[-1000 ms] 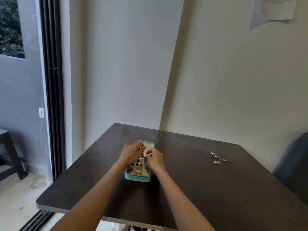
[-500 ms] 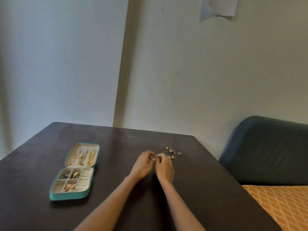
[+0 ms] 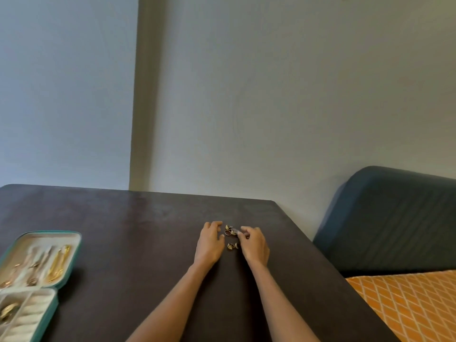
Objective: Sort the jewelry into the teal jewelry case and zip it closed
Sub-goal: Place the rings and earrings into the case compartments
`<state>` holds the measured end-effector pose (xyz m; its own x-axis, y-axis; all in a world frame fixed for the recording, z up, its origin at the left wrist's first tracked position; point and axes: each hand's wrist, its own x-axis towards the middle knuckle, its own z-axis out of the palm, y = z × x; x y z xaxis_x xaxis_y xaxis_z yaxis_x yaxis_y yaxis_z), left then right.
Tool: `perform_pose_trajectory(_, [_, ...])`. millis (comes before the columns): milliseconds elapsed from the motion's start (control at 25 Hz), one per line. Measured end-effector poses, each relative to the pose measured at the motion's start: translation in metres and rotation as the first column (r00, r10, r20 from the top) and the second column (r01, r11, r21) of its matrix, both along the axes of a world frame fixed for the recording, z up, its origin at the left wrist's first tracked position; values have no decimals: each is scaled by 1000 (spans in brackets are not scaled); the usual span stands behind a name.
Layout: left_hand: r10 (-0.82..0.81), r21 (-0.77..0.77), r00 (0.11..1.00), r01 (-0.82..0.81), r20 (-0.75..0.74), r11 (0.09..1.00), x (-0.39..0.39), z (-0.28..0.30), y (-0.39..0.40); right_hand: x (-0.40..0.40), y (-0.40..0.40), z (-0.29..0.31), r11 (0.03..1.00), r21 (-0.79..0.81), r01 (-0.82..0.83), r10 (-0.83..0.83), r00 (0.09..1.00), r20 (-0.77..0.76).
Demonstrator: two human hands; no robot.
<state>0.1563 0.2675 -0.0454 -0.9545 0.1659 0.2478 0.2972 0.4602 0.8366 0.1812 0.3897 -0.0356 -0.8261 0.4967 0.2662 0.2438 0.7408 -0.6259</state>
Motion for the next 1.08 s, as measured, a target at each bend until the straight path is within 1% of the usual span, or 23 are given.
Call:
perform_pose_trajectory(200, [-4, -15, 999, 4, -48, 1000, -9, -3, 1, -12, 2, -1, 993, 113, 17, -21, 999, 35])
perform_pose_trajectory(280, [1, 13, 999, 0, -51, 1000, -8, -3, 0, -12, 2, -1, 995, 102, 15, -18, 999, 31])
perform_pose_trajectory(360, [-5, 42, 998, 7, -58, 999, -6, -3, -1, -9, 3, -4, 1000, 17, -13, 13, 1000, 12])
perform_pose_trajectory(400, [-8, 55, 998, 11, -62, 998, -5, -2, -2, -7, 4, -5, 997, -73, -31, 29, 999, -23])
perform_pose_trajectory(440, [-10, 73, 998, 15, -63, 997, -3, 0, -2, -6, 6, -7, 979, -193, -58, 42, 995, -90])
perform_pose_trajectory(520, [-32, 107, 997, 39, -68, 994, -1, 3, -3, 0, 8, -8, 903, -402, -150, 55, 969, -240])
perform_pose_trajectory(560, [-56, 118, 996, 64, -75, 991, 1, 5, -3, 5, 7, -7, 867, -458, -198, 67, 955, -288])
perform_pose_trajectory(680, [-119, 141, 988, 132, -93, 981, 4, 7, -4, 14, 3, 1, 773, -560, -298, 113, 933, -341])
perform_pose_trajectory(800, [-144, 196, 987, 156, -73, 968, 5, 7, -6, 16, 2, 4, 683, -663, -307, 50, 925, -376])
perform_pose_trajectory(880, [-183, 231, 980, 195, -73, 953, 3, 7, -6, 14, 4, 4, 615, -726, -309, 27, 928, -372])
perform_pose_trajectory(1000, [-204, 260, 975, 220, -88, 940, 3, 6, -5, 14, 3, 5, 564, -748, -351, 131, 932, -338])
perform_pose_trajectory(1080, [-192, 331, 978, 206, -76, 921, 2, 6, -7, 12, -1, 9, 554, -749, -363, 192, 932, -309])
